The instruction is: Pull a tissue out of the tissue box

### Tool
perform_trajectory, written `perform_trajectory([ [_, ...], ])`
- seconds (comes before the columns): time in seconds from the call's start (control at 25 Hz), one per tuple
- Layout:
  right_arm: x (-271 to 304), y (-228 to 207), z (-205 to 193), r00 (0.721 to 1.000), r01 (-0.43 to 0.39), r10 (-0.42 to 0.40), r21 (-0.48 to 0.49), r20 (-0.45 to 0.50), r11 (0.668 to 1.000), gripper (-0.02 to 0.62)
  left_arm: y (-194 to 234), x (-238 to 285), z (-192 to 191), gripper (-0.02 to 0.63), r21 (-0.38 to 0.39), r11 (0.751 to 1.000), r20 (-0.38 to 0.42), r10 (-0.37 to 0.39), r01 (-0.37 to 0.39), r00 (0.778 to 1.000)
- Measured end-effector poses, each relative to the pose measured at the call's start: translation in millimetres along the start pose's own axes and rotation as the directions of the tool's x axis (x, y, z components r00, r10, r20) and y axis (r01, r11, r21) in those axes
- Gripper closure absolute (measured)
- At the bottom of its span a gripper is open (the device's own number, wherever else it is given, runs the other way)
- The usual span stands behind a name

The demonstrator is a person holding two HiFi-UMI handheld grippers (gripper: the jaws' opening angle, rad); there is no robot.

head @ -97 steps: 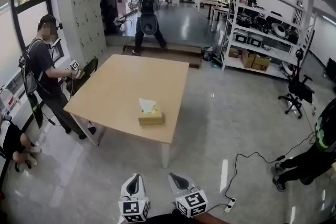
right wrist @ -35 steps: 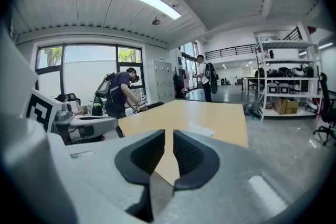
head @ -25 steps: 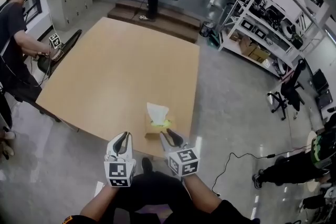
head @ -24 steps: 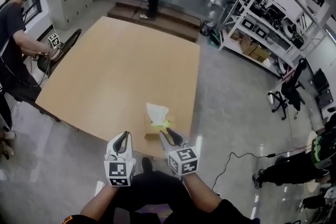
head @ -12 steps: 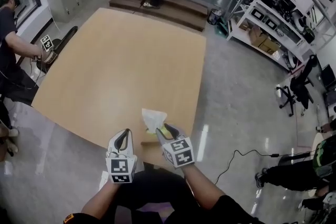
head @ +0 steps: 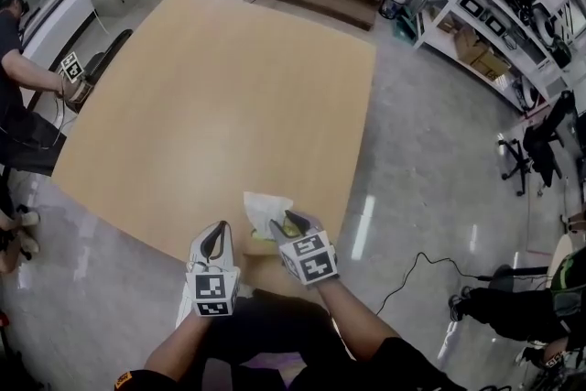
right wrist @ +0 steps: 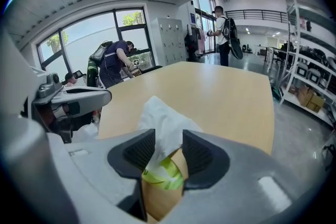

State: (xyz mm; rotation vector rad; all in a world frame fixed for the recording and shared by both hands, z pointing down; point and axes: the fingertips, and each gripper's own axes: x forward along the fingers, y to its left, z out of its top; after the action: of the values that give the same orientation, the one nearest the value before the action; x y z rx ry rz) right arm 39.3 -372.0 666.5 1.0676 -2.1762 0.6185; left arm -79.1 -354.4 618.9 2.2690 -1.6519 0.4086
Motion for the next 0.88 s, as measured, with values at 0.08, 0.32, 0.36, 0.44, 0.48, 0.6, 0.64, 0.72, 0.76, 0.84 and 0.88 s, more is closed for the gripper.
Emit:
perform_trajectory([
  [0.08,2.4,1.7,-1.7,1.0,-0.012,0.012,-0.002,-0.015,1.0,0.446,0.4,3.2,-2.9,0.588,-0.006,1.0,-0.008,0.001,-0.002,1.0],
  [0.32,6.9,6.2,-6.9,0.998,-0.039,0.037,-0.026,-0.043,0.999,0.472,1.1,11.6,-7.3,0.588,-0.017,1.0,-0.021,0.008,-0.008,1.0],
  [0.36,8.4,6.8,-7.7,0.998,-0.04,0.038,-0.029,-0.047,0.999,0.486,1.5,13.6,-8.5,0.588,-0.018,1.0,-0.022,0.007,-0.008,1.0],
  [0.44,10.4,9.7,-8.3,0.997,-0.047,0.046,-0.028,-0.057,0.998,0.537,2.2,16.8,-9.9,0.588,-0.021,1.0,-0.024,0.005,-0.005,1.0],
  [0.48,10.6,11.1,-8.5,0.997,-0.051,0.049,-0.027,-0.062,0.998,0.562,2.4,17.6,-10.2,0.588,-0.022,1.0,-0.026,0.002,-0.003,1.0],
  [0.6,10.4,11.8,-8.9,0.997,-0.049,0.047,-0.029,-0.062,0.998,0.589,1.8,18.5,-10.8,0.588,-0.026,1.0,-0.027,-0.007,0.006,1.0],
  [0.64,9.3,11.5,-7.3,0.998,-0.045,0.043,-0.028,-0.055,0.999,0.591,1.6,18.5,-10.9,0.588,-0.028,1.0,-0.026,-0.01,0.01,1.0],
  [0.72,5.3,10.8,-2.4,0.999,-0.035,0.034,-0.02,-0.039,0.999,0.592,1.6,18.0,-10.3,0.588,-0.03,0.999,-0.023,-0.016,0.016,1.0],
  [0.76,2.8,10.5,0.4,0.999,-0.028,0.028,-0.014,-0.029,1.0,0.592,1.8,17.4,-9.5,0.588,-0.03,0.999,-0.021,-0.019,0.019,1.0],
  [0.84,-3.5,9.5,7.2,1.0,-0.015,0.015,-0.001,-0.002,1.0,0.594,0.8,15.7,-7.5,0.588,-0.033,0.999,-0.011,-0.027,0.027,1.0],
  [0.88,-7.0,8.4,10.6,1.0,-0.007,0.007,0.003,0.015,1.0,0.594,-0.7,14.8,-6.2,0.588,-0.035,0.999,-0.005,-0.032,0.032,0.999],
])
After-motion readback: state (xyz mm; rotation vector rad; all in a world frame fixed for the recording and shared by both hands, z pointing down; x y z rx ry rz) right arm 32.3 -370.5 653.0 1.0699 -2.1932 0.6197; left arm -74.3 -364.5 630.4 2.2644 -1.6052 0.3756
